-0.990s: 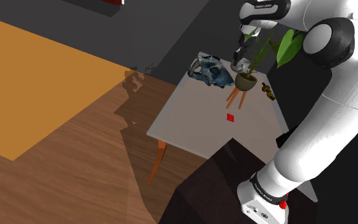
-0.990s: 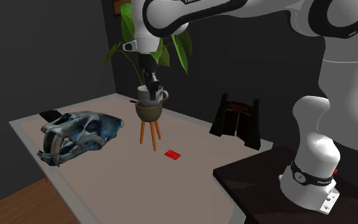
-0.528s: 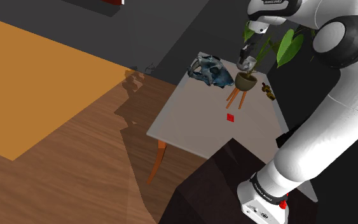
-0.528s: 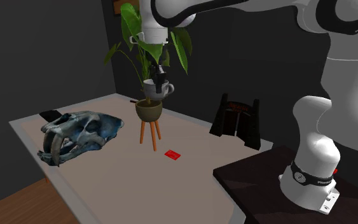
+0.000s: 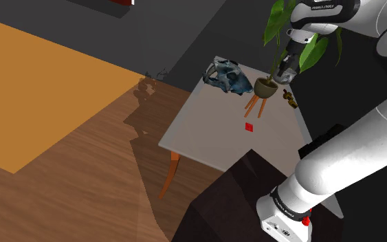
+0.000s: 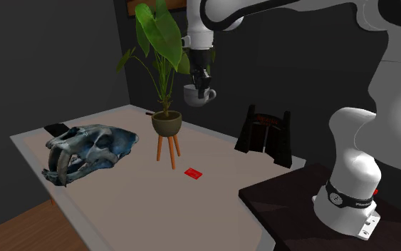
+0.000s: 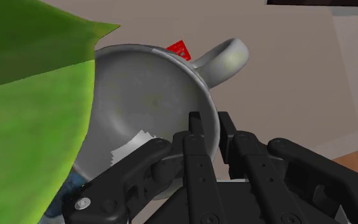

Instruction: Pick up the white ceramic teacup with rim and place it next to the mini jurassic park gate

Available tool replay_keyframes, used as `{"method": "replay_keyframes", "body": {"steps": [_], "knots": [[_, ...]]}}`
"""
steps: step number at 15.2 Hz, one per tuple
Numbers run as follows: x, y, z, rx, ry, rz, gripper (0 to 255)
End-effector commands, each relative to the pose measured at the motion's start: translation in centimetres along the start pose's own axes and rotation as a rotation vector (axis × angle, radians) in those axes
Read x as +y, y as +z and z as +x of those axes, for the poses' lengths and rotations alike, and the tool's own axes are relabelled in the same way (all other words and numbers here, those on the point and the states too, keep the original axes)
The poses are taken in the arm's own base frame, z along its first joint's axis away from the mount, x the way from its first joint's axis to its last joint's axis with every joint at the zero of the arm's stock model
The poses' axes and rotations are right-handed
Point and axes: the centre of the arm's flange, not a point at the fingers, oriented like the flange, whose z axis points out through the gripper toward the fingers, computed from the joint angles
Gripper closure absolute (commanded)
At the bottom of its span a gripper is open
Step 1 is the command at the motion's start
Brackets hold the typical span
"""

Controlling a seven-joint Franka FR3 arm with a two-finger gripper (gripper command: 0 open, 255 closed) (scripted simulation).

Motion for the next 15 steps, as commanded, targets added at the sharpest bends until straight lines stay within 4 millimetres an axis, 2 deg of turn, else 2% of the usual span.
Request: {"method": "replay_keyframes", "body": {"steps": [1, 12, 13, 15], "knots": [[0.9, 0.2, -2.6, 0.001, -0.001, 0.000, 255], [4.2, 0.5, -16.7, 0.001, -0.001, 0.000, 255], [4.5, 0.5, -17.7, 0.001, -0.001, 0.000, 255], [4.4, 1.6, -17.7, 0.001, -0.001, 0.000, 255]]}}
